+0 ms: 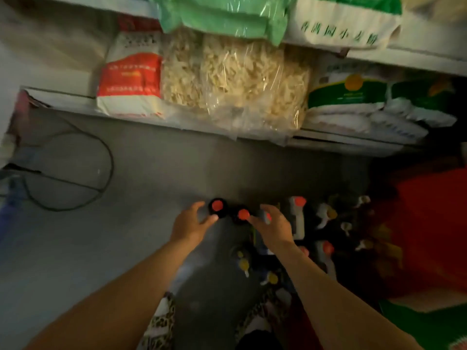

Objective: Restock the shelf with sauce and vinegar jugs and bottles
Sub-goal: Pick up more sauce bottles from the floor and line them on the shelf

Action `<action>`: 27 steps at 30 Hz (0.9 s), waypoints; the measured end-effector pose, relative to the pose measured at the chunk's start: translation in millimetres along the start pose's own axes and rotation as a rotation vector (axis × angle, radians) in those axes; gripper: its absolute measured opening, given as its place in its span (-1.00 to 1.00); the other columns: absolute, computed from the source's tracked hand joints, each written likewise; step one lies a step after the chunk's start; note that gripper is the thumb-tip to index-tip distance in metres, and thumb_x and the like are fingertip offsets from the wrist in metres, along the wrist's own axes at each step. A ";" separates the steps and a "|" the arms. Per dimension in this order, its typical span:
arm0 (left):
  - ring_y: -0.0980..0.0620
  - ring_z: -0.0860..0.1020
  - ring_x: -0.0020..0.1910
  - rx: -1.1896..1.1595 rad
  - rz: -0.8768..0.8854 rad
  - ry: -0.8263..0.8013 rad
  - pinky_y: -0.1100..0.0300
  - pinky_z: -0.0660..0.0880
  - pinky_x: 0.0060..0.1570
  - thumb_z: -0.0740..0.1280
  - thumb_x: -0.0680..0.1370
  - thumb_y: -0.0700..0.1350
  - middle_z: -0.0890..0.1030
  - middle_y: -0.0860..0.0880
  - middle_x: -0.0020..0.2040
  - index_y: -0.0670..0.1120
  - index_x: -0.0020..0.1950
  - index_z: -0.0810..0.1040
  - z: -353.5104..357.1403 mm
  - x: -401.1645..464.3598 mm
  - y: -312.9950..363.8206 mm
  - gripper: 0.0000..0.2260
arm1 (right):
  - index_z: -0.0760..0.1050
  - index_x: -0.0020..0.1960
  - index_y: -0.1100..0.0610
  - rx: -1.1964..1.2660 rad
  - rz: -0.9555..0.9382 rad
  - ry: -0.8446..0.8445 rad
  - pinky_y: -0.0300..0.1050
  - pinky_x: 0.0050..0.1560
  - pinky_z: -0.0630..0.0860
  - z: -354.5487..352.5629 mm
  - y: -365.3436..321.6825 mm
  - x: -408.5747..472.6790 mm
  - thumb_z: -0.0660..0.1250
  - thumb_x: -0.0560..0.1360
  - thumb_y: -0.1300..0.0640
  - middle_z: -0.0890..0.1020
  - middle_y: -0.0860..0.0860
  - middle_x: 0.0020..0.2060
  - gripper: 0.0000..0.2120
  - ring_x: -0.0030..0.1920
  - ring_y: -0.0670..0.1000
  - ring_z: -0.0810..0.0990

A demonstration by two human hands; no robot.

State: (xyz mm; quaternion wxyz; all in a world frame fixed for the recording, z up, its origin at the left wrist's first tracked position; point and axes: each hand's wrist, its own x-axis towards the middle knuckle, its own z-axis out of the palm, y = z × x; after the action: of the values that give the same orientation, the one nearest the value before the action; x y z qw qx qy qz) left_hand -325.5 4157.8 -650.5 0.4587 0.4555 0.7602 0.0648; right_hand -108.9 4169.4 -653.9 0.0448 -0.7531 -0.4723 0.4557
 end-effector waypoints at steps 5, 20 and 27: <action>-0.13 0.46 0.38 -0.102 0.019 -0.024 0.09 0.37 0.30 0.43 0.54 0.04 0.49 -0.16 0.41 -0.08 0.51 0.36 60.6 64.2 -36.6 -0.42 | 0.42 0.45 0.15 0.164 -0.087 0.017 -0.40 0.18 0.37 63.6 48.1 44.6 0.47 0.52 0.04 0.55 0.06 0.31 -0.44 0.29 0.01 0.52; -0.07 0.52 0.30 -0.107 0.238 -0.072 0.28 0.34 0.27 0.42 0.55 -0.23 0.56 -0.14 0.32 -0.22 0.34 0.48 91.4 115.9 -59.8 -0.63 | 0.45 0.44 0.11 0.325 -0.236 0.003 -0.10 0.47 0.34 114.1 84.4 97.6 0.44 0.54 0.12 0.52 0.03 0.41 -0.51 0.45 -0.05 0.41; -0.13 0.62 0.10 -0.076 0.185 -0.047 0.01 0.48 0.21 0.44 0.54 -0.07 0.66 -0.14 0.06 -0.14 0.18 0.56 45.5 102.4 -45.0 -0.74 | 0.60 -0.05 0.07 0.236 -0.256 0.034 -0.28 -0.16 0.44 65.6 60.1 93.1 0.47 0.51 0.02 0.67 -0.06 -0.22 -0.87 -0.22 -0.17 0.57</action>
State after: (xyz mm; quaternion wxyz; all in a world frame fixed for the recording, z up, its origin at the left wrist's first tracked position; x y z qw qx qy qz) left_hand -336.4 4194.4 -765.1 0.4856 0.5073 0.7009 0.1248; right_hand -103.5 4182.5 -781.8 0.1987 -0.6838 -0.5067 0.4859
